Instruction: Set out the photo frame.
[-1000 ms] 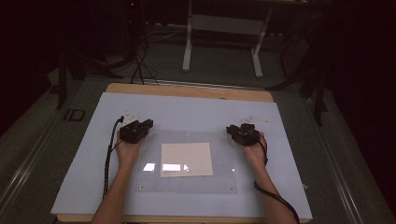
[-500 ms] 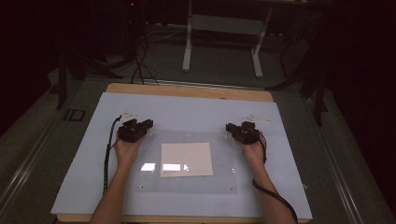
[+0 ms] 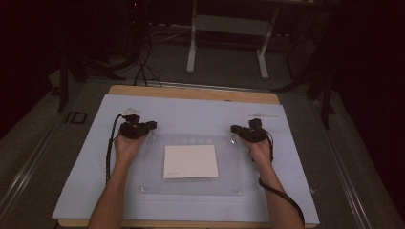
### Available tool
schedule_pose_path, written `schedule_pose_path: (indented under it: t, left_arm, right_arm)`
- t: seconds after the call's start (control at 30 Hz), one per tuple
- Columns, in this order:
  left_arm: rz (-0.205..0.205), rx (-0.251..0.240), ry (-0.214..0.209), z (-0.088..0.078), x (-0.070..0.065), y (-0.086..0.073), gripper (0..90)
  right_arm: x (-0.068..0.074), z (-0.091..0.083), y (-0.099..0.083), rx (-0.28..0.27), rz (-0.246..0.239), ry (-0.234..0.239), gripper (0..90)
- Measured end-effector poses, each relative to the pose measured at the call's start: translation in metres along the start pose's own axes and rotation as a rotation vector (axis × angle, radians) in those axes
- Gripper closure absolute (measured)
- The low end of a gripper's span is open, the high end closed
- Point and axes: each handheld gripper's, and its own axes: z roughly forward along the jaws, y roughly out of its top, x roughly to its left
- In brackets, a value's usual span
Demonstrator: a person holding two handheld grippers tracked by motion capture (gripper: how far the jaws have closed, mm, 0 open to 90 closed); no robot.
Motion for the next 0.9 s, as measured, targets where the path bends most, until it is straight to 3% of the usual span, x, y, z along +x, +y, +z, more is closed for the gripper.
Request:
schedule_pose_path:
  t: [0.07,0.13,0.2,0.23,0.47,0.5,0.6,0.63,0.67,0.8,0.9]
  left_arm:
    - [-0.018,0.003,-0.008,0.001,0.002,0.001,82.1]
    - [-0.070,-0.004,-0.023,0.005,0.006,0.003,81.8]
    - [-0.084,-0.008,-0.021,0.006,0.006,0.003,81.7]
    - [-0.105,-0.010,-0.016,0.008,0.007,0.005,81.8]
    - [-0.152,-0.007,0.033,0.015,0.006,0.010,82.9]
    - [-0.160,-0.014,0.053,0.017,0.005,0.010,83.1]
    - [-0.160,-0.013,0.063,0.018,0.004,0.010,83.4]
    - [-0.153,-0.014,0.062,0.018,0.004,0.010,83.5]
    - [-0.156,-0.015,0.054,0.017,0.005,0.010,83.4]
    - [-0.158,-0.017,0.056,0.017,0.004,0.010,83.4]
    - [-0.167,-0.021,0.055,0.018,0.005,0.010,83.4]
  right_arm:
    - [-0.001,0.001,0.002,0.009,0.011,0.002,82.5]
    - [-0.003,0.004,0.007,0.025,0.029,-0.002,83.1]
    - [-0.004,0.006,0.009,0.033,0.036,-0.006,83.4]
    - [-0.005,0.007,0.010,0.035,0.043,-0.005,83.5]
    - [-0.005,0.013,0.017,0.049,0.064,-0.039,84.5]
    - [-0.003,0.015,0.019,0.060,0.056,-0.063,84.6]
    - [0.000,0.016,0.022,0.074,0.021,-0.095,82.7]
    - [0.005,0.014,0.024,0.078,-0.019,-0.135,76.7]
    - [0.006,0.011,0.025,0.071,-0.025,-0.143,74.9]
    - [0.011,-0.004,0.029,0.051,-0.049,-0.155,69.5]
    - [0.022,-0.022,0.033,0.036,-0.088,-0.122,66.7]
